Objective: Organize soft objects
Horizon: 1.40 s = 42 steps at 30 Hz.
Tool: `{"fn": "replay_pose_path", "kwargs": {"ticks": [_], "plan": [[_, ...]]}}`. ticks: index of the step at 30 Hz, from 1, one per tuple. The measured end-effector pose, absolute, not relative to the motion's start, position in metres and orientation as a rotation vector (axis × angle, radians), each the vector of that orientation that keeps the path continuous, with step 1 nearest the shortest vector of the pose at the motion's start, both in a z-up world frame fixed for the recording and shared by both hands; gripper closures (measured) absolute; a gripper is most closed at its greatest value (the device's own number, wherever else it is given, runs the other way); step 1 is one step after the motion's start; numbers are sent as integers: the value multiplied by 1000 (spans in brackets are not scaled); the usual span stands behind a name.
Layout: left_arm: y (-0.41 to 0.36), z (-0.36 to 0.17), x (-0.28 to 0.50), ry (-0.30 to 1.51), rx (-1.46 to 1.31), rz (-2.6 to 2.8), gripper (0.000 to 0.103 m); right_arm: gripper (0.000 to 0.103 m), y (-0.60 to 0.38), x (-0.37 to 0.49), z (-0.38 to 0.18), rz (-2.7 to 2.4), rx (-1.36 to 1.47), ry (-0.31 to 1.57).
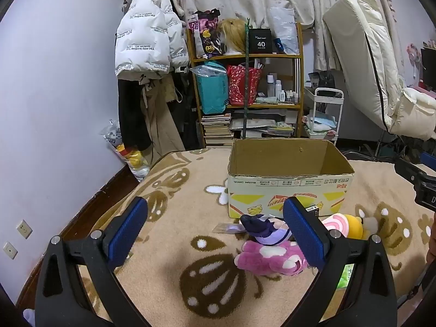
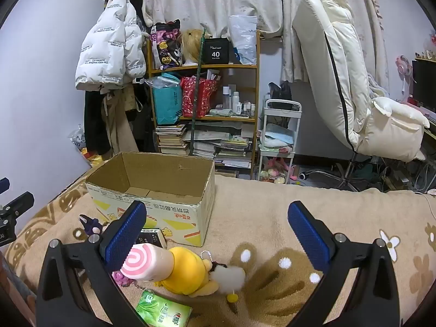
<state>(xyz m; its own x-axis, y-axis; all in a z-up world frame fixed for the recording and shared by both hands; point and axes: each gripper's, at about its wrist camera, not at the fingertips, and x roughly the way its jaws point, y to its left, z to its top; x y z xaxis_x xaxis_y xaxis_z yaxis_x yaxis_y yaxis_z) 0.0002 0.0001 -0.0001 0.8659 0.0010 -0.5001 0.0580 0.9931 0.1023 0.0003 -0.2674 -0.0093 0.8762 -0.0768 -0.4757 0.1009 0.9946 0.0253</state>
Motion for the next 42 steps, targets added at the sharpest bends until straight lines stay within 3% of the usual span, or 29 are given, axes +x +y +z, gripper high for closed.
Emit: {"fn": "replay_pose_path", "kwargs": {"ticks": [42], "plan": [[-1,0,-1,519,120,-31,5,0,-267,1,-10,-93,51,496]]}}
